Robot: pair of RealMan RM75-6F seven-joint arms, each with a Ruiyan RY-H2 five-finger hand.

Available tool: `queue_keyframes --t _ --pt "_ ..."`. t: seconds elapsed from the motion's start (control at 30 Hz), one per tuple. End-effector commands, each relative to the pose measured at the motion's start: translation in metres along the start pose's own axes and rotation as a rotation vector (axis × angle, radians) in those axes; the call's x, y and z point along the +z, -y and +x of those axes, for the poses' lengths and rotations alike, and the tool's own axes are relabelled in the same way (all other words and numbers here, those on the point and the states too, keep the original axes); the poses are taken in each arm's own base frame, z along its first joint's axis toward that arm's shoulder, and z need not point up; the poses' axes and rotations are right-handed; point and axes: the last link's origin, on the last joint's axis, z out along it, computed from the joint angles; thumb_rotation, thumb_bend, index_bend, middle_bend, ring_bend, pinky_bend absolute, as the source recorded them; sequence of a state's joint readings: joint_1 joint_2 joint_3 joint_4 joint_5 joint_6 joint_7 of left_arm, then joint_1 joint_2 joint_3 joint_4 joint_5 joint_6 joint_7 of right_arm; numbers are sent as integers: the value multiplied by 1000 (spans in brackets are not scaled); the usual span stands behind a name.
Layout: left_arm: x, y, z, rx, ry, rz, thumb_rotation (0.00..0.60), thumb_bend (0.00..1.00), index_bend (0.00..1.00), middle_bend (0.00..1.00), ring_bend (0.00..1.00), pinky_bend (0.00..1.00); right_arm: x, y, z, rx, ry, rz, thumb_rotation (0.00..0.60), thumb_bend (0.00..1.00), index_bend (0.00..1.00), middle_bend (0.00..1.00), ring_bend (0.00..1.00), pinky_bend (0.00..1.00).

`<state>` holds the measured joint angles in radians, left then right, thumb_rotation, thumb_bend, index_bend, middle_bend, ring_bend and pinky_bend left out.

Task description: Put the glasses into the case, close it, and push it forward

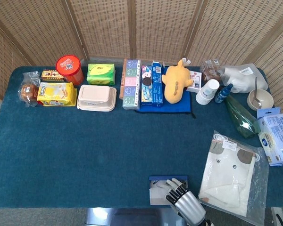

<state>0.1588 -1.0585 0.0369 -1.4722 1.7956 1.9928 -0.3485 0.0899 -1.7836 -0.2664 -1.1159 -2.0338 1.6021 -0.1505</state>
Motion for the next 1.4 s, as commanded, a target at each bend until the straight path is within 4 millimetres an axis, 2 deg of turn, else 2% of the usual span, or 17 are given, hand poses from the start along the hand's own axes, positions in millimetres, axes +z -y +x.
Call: queue_keyframes --t 0.03,0.67,1.23,1.4 --pt "0 1 -1 0 1 1 600 322 134 37 0 0 0 -2 1 -15 26 -2 600 375 474 255 171 218" --pt "2 -1 -2 2 -4 -12 600 321 134 31 0 0 13 1 18 -21 45 -4 600 371 563 303 217 235" --pt "3 -3 -6 -3 4 -10 600 321 134 31 0 0 48 1 37 -6 35 10 600 351 550 301 216 235" --pt "3 -3 -6 -5 5 -6 600 321 135 30 0 0 55 2 39 -3 30 12 600 346 478 274 206 235"
